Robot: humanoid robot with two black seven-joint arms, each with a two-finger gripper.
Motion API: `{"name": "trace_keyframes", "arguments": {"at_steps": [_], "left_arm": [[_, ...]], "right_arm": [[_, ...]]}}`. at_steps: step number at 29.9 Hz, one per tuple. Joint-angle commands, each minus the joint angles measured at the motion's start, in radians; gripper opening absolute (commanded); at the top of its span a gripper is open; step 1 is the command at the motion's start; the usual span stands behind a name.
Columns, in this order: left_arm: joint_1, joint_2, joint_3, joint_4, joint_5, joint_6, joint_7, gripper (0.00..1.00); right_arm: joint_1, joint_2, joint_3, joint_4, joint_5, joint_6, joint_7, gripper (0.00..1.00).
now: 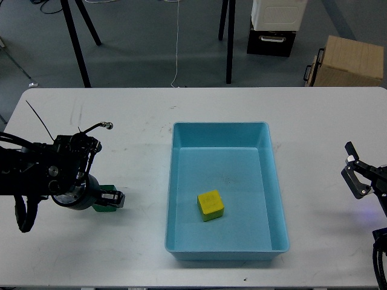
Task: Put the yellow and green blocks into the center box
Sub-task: 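Lower the left gripper onto the green cube and close it, then lift the green cube and lower it onto the yellow cube in the tub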
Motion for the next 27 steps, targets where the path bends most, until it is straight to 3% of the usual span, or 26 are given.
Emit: {"name": "trace_keyframes", "arguments": {"at_steps": [1,3,5,10,20,27], "left_arm": [[-0.003,0.000,0.003,-0.003,0.002,0.008,0.019,0.23],[-0.003,0.001,0.003,-0.006,0.004,0.014,0.038,0.20],[-0.004,0.008,0.002,-0.014,0.005,0.027,0.047,0.02],[-0.062,0.023,-0.005,-0.017,0.011,0.039,0.061,0.01],[-0.432,0.043,-0.098,-0.078,-0.103,-0.071,0.045,0.01],[-0.428,-0.334,-0.107,-0.028,-0.211,-0.062,0.015,0.02]], "right_arm": [[0.000,0.000,0.003,0.000,-0.001,0.000,0.000,0.99],[-0.001,0.000,0.004,0.000,0.001,0.000,0.000,0.99],[-0.002,0.000,0.004,0.000,0.001,0.000,0.000,0.99],[-0.002,0.000,0.004,0.000,0.001,0.000,-0.001,0.99],[-0.005,0.000,0.011,0.000,0.001,0.000,0.000,0.99],[-0.006,0.000,0.027,0.000,0.001,0.000,0.000,0.99]]}}
